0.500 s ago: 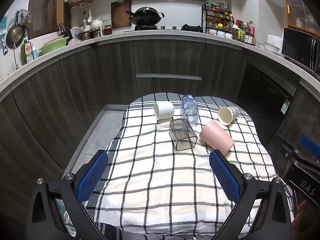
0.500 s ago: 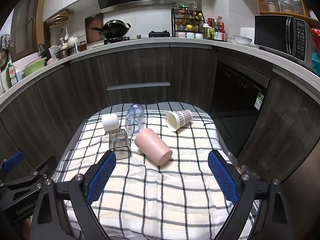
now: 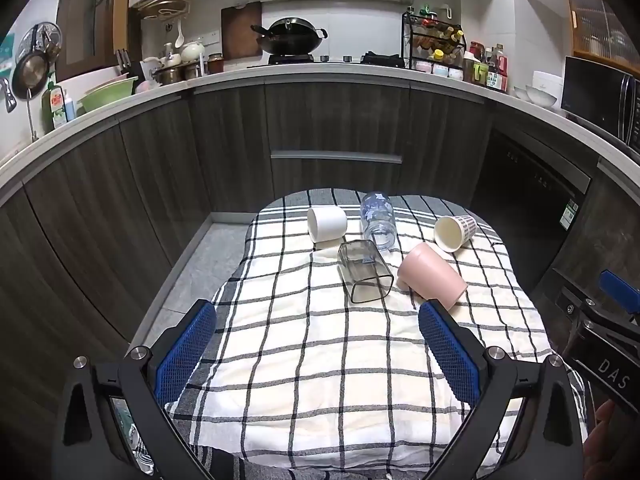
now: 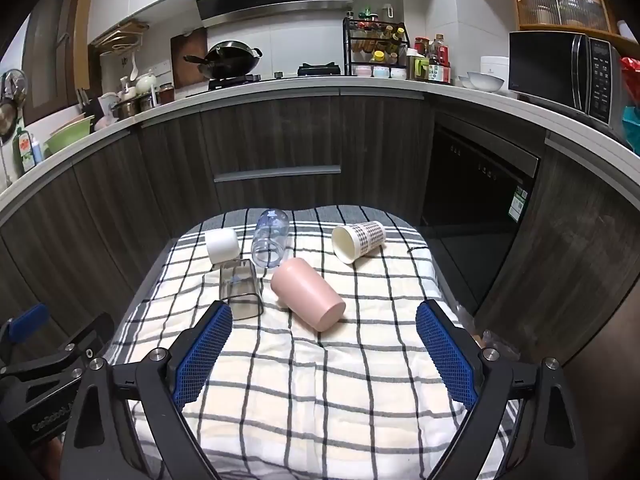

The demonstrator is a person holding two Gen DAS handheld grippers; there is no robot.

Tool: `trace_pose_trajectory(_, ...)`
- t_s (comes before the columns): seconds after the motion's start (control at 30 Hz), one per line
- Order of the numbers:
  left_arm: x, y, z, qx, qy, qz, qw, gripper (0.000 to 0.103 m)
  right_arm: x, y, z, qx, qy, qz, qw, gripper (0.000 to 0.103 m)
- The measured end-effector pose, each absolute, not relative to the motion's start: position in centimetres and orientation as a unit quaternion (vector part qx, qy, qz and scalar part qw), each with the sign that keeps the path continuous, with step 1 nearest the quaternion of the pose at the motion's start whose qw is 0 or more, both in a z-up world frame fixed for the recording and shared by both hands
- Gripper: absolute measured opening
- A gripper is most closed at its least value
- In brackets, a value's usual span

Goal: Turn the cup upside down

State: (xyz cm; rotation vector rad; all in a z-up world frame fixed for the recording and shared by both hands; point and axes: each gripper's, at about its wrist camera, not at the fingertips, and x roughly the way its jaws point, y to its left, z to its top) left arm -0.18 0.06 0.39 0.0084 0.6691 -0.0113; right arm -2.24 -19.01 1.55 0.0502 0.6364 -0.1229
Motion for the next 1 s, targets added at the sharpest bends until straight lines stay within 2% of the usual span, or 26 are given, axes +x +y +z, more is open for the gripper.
trace_pose_trajectory(1.0, -0.67, 0.23, 0.79, 0.005, 0.323, -0.003, 0.946, 0.103, -2.02, -19.00, 1.40, 0.028, 0.311, -0.061, 0.948, 0.094)
